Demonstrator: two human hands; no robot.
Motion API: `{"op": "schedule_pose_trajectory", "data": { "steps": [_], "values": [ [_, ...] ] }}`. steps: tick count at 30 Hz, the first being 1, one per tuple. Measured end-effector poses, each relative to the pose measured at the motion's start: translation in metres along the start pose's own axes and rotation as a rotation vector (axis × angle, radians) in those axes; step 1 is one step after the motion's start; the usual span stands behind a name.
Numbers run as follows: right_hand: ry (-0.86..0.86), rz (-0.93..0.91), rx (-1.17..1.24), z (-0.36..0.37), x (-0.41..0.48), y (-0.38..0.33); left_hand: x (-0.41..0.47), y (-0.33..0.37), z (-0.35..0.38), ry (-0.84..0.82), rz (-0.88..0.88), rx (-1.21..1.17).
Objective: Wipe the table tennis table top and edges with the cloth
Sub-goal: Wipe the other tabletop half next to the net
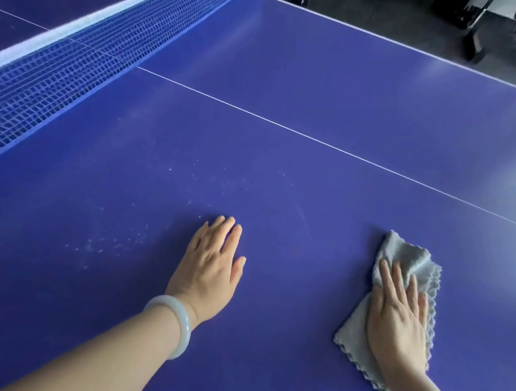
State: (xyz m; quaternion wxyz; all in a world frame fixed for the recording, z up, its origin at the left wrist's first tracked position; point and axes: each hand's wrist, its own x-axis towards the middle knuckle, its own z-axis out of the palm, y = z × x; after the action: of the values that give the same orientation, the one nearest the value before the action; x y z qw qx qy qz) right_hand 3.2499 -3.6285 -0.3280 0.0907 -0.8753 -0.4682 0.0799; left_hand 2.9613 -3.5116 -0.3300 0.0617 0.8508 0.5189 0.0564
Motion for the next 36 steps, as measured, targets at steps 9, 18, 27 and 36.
{"op": "schedule_pose_trajectory", "data": {
  "steps": [9,18,27,36],
  "values": [
    [-0.118,-0.500,0.016,0.031,0.072,-0.154,0.000,-0.002,-0.003,0.004,-0.021,-0.096],
    [-0.062,-0.405,-0.076,0.018,0.187,-0.101,0.000,0.000,-0.006,-0.022,-0.018,-0.046],
    [-0.189,-0.978,-0.118,0.032,0.164,-0.194,0.001,0.002,-0.006,0.003,-0.003,-0.041],
    [-0.085,-0.396,-0.080,0.020,0.250,-0.136,-0.001,0.001,-0.006,-0.029,-0.005,-0.001]
  ]
}}
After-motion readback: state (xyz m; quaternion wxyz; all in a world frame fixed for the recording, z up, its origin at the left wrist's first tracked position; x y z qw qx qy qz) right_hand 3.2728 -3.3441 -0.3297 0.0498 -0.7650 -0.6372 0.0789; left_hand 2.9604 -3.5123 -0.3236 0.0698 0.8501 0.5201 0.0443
